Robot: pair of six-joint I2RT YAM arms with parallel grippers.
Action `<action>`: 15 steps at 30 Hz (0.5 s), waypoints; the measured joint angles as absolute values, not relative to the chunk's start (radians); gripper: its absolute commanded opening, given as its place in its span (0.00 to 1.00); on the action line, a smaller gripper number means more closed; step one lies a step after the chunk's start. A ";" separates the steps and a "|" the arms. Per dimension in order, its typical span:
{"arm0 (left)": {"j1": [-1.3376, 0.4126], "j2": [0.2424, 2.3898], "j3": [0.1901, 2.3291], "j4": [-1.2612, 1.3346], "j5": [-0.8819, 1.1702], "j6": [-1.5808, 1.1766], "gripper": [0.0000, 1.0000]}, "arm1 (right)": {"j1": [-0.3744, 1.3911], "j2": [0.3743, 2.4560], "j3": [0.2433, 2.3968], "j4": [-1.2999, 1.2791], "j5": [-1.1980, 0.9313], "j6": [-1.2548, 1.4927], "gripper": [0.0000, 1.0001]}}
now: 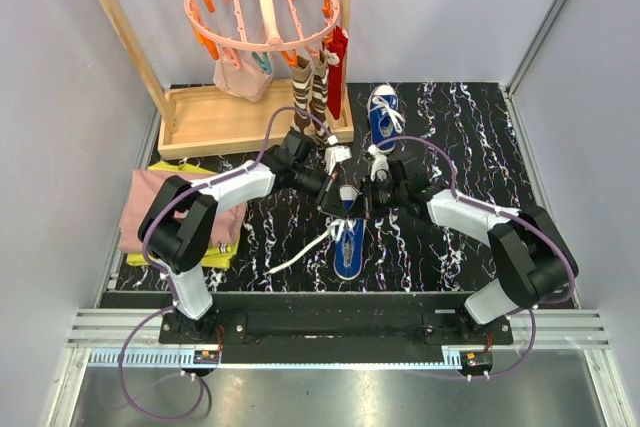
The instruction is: Tie the shoes
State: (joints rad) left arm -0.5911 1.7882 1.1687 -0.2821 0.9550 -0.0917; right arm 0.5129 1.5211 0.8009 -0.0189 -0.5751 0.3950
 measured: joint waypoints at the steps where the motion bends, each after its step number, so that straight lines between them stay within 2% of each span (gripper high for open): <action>1: -0.591 1.788 1.169 -0.280 0.955 -0.095 0.00 | 0.506 1.525 0.796 -0.009 -0.590 0.419 0.10; 15: -0.586 1.785 1.129 -0.247 0.955 -0.117 0.00 | 0.411 1.591 0.634 0.346 -0.788 0.825 0.09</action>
State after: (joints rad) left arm -0.5861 1.7847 1.1290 -0.2466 0.9550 -0.1169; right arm 0.4107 1.5909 0.6342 0.3462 -0.7883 0.8249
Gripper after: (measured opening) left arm 0.002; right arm 0.086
